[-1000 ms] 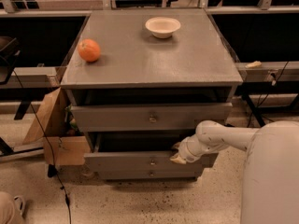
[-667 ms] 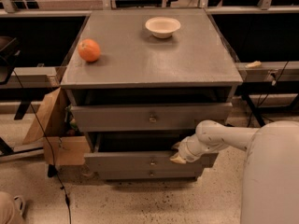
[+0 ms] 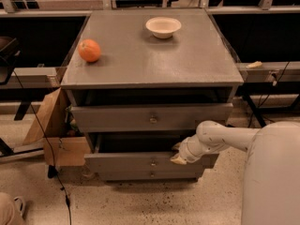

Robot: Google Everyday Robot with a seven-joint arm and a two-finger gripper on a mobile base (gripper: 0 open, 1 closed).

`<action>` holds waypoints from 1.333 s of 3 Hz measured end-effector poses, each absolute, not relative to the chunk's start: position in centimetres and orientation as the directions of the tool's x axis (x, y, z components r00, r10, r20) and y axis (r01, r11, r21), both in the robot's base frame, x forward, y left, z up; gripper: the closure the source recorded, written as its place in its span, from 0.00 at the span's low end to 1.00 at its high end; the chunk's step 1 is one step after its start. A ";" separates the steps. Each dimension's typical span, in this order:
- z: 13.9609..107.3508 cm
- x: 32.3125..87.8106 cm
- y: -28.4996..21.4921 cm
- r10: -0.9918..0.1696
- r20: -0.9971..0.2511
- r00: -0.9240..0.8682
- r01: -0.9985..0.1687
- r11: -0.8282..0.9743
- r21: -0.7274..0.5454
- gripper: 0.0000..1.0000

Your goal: Open middle drawer

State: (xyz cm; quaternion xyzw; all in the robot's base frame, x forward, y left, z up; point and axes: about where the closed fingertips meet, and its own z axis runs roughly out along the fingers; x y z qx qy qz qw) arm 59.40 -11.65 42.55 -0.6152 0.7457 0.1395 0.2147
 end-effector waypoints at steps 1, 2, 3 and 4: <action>42.5 59.4 -11.6 -0.858 -0.492 -0.151 -0.977 0.204 -0.056 0.11; 42.5 59.4 -11.6 -0.858 -0.492 -0.151 -0.977 0.204 -0.056 0.00; 42.1 59.2 -11.6 -0.872 -0.464 -0.157 -0.976 0.208 -0.061 0.00; 41.3 58.8 -12.3 -0.905 -0.385 -0.180 -0.972 0.223 -0.069 0.00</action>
Offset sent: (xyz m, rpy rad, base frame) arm 0.0000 0.0000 0.0000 0.0000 0.0000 0.0000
